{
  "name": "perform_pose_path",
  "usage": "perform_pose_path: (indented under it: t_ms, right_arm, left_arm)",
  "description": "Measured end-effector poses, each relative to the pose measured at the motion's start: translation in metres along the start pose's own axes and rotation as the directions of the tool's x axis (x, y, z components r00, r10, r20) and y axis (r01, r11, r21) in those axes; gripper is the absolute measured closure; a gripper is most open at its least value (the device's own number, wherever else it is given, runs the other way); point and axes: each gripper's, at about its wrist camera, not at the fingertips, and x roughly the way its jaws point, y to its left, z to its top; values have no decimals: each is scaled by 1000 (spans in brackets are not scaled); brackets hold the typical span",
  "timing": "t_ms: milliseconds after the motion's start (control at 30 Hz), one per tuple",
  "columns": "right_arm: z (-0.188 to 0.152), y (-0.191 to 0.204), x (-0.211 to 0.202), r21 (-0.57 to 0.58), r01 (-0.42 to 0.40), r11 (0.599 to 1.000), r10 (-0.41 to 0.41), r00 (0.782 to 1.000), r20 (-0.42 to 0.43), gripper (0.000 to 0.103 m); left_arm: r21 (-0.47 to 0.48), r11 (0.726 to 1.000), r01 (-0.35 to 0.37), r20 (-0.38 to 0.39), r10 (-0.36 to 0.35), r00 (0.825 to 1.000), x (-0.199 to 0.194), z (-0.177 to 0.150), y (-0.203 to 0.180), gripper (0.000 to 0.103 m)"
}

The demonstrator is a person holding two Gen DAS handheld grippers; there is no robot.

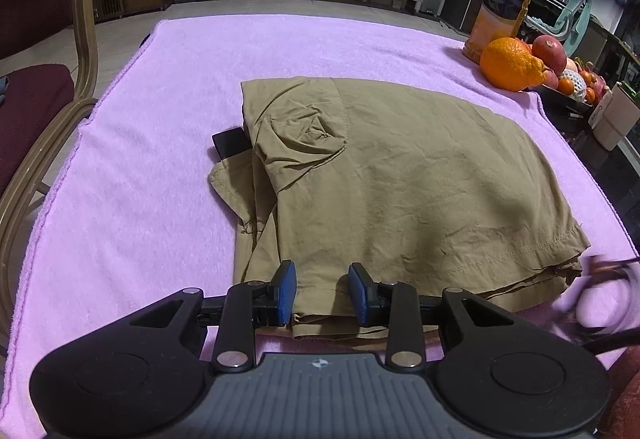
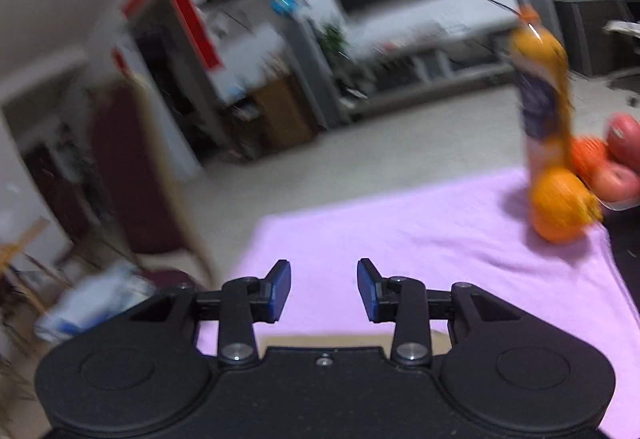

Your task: Fold clothes

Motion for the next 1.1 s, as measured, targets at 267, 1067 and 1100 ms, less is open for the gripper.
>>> perform_pose_path:
  t_ms: [267,1067,1100]
  right_arm:
    - [-32,-138,66,510,81,856,-19,992,-125,70]
    - [-42,-96,93,61,430,901,-409,888,-212,85]
    - [-40,-101,82,91,442,892,-420,886,-196,85]
  left_arm:
    - [1,1000,-5,3,5,1000,0,-1,-1,69]
    - [12,1000,-18,5,18,1000,1,-1,-4,69]
    - [17,1000,-19,6,19,1000,1,-1,-4,69]
